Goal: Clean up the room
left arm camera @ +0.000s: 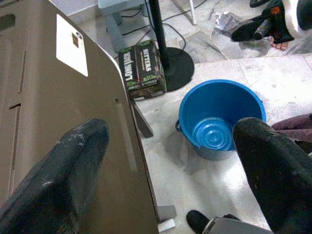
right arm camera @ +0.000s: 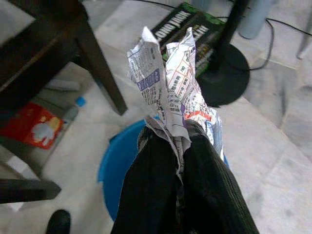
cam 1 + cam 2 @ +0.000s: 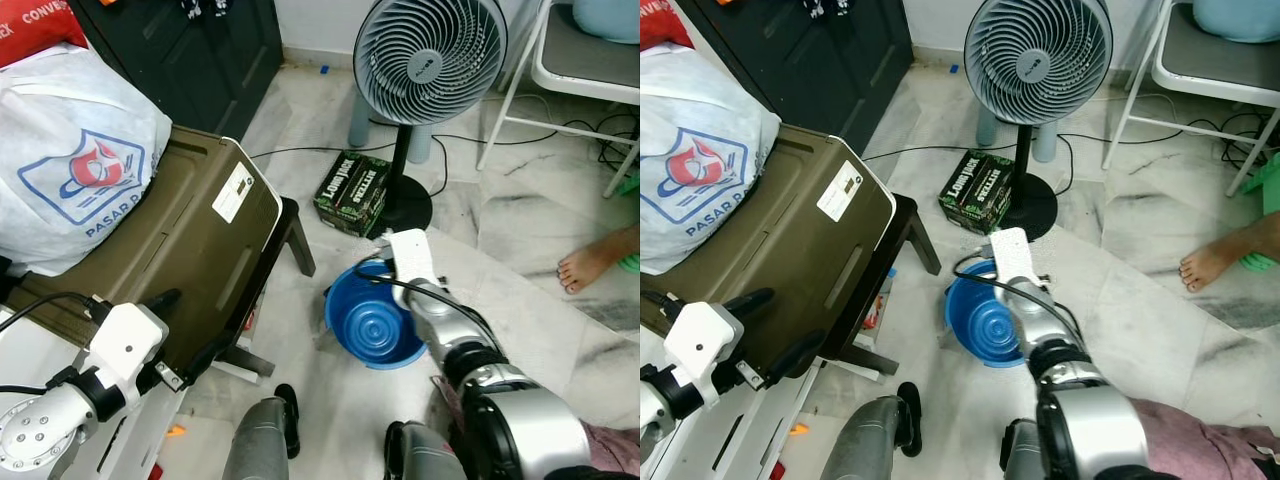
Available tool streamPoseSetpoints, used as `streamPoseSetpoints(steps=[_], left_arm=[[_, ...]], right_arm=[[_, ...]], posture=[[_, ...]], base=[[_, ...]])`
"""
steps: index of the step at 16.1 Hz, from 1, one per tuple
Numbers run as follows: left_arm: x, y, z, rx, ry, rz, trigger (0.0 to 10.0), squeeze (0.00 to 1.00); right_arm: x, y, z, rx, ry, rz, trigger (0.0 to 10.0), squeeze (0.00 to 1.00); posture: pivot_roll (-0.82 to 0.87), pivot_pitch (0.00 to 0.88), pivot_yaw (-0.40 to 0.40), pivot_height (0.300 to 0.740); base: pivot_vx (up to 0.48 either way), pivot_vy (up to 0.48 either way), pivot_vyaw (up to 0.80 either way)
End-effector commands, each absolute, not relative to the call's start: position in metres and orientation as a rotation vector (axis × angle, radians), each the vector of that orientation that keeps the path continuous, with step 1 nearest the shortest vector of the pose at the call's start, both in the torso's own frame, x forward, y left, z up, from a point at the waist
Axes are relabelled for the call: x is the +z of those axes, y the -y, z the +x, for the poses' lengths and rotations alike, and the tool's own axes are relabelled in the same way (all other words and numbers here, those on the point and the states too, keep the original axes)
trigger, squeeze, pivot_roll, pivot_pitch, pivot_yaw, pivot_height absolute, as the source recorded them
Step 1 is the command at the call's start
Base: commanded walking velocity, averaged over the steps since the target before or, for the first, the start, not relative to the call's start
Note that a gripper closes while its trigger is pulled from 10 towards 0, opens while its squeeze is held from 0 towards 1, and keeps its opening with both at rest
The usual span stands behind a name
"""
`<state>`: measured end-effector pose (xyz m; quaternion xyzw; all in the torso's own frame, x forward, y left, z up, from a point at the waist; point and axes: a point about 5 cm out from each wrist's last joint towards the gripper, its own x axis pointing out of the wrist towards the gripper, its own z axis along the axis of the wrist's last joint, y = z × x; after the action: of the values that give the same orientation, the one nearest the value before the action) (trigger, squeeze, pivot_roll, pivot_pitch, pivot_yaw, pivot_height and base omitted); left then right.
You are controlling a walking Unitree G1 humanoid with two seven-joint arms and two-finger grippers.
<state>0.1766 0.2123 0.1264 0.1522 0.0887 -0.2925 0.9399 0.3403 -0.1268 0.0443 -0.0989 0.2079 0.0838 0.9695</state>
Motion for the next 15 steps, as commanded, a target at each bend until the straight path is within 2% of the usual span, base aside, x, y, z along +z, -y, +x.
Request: streamPoseSetpoints(steps=[1, 7, 8, 9, 10, 15], left_arm=[[0.122, -0.219, 0.175, -0.58, -0.213, 0.329, 10.0, 0.0], [0.109, -0.226, 0.171, -0.571, -0.232, 0.327, 10.0, 0.0], [0.101, -0.228, 0.17, -0.571, -0.24, 0.324, 10.0, 0.0], [0.095, -0.231, 0.17, -0.57, -0.249, 0.324, 10.0, 0.0], [0.089, -0.233, 0.17, -0.567, -0.255, 0.323, 10.0, 0.0], [0.062, -0.242, 0.167, -0.553, -0.288, 0.317, 10.0, 0.0]], right_arm=[[0.037, 0.121, 0.336, 0.194, -0.445, -0.207, 10.0, 0.0], [0.041, 0.118, 0.338, 0.196, -0.43, -0.18, 10.0, 0.0], [0.042, 0.116, 0.339, 0.205, -0.422, -0.173, 10.0, 0.02], [0.043, 0.116, 0.34, 0.204, -0.417, -0.172, 10.0, 0.92], [0.044, 0.116, 0.34, 0.201, -0.413, -0.173, 10.0, 1.0], [0.045, 0.119, 0.341, 0.195, -0.403, -0.175, 10.0, 1.0]], posture=[[0.3, 0.297, 0.141, 0.74], [0.3, 0.301, 0.141, 0.74], [0.29, 0.3, 0.139, 0.74], [0.29, 0.3, 0.137, 0.74], [0.29, 0.3, 0.136, 0.74], [0.29, 0.297, 0.13, 0.74]], base=[[0.0, 0.0, 0.0], [0.0, 0.0, 0.0], [0.0, 0.0, 0.0], [0.0, 0.0, 0.0], [0.0, 0.0, 0.0], [0.0, 0.0, 0.0]])
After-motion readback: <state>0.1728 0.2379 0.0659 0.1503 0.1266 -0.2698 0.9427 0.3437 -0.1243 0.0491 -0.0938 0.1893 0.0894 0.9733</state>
